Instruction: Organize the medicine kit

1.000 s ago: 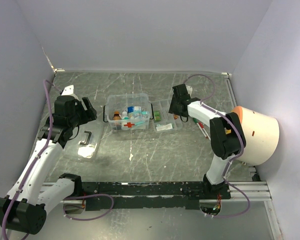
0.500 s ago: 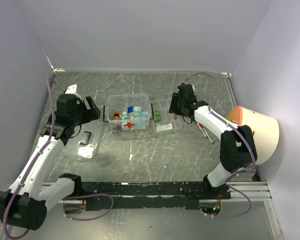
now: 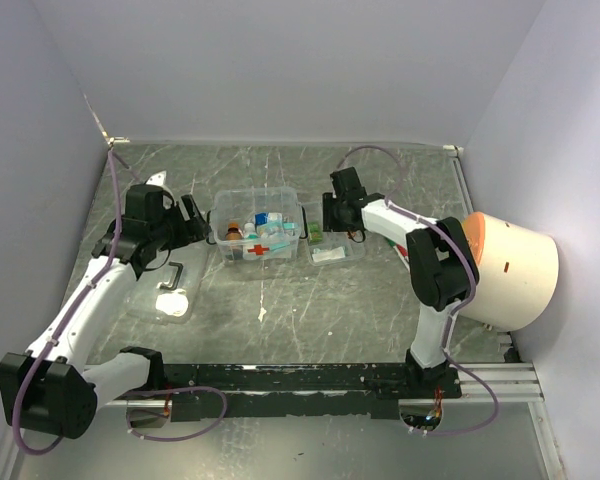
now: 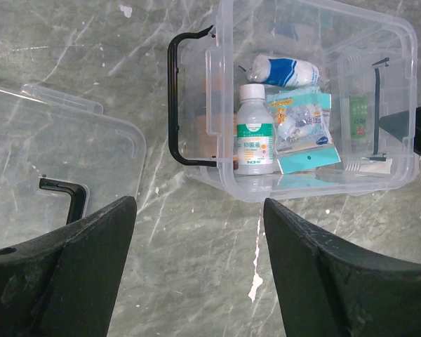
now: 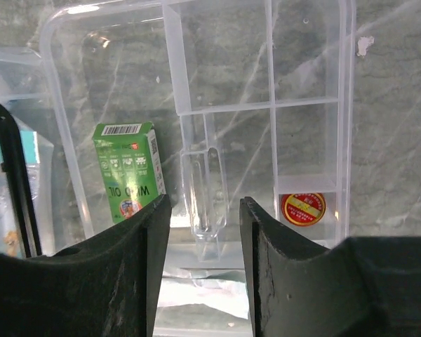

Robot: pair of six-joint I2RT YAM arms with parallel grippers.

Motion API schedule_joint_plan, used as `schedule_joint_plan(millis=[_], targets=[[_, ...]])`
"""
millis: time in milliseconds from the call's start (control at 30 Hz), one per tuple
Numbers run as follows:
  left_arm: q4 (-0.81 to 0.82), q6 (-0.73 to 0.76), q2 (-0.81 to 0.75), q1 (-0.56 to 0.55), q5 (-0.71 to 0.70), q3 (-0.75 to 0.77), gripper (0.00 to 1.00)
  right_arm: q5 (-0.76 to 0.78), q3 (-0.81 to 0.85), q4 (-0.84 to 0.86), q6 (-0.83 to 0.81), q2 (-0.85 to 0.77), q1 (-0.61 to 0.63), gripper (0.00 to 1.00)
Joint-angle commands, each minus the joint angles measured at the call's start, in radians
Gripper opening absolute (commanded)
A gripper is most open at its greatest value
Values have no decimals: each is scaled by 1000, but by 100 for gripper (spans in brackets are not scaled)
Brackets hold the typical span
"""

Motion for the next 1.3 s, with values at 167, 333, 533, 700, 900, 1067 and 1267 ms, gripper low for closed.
schedule_joint_plan(millis=[167, 333, 533, 700, 900, 1067, 1267], targets=[[21, -18, 28, 10, 56, 27, 84, 7, 53, -15, -75, 65, 8, 40], [27, -19, 39, 10, 72, 28, 83, -7, 89, -41, -109, 119, 9, 34], [36, -30, 34, 9, 95, 27, 84, 25, 105, -53, -115, 158, 11, 34], [34, -46, 35, 9, 78, 27, 85, 82, 102, -53, -121, 177, 23, 31], [16, -77, 73, 10, 75, 50, 85, 111, 79, -62, -128, 148, 23, 2], [-35, -57, 134, 10, 42, 105, 83, 108, 23, -49, -111, 44, 19, 0], [-34, -22, 226, 10, 72, 180, 80, 114, -18, -79, -100, -49, 3, 0]])
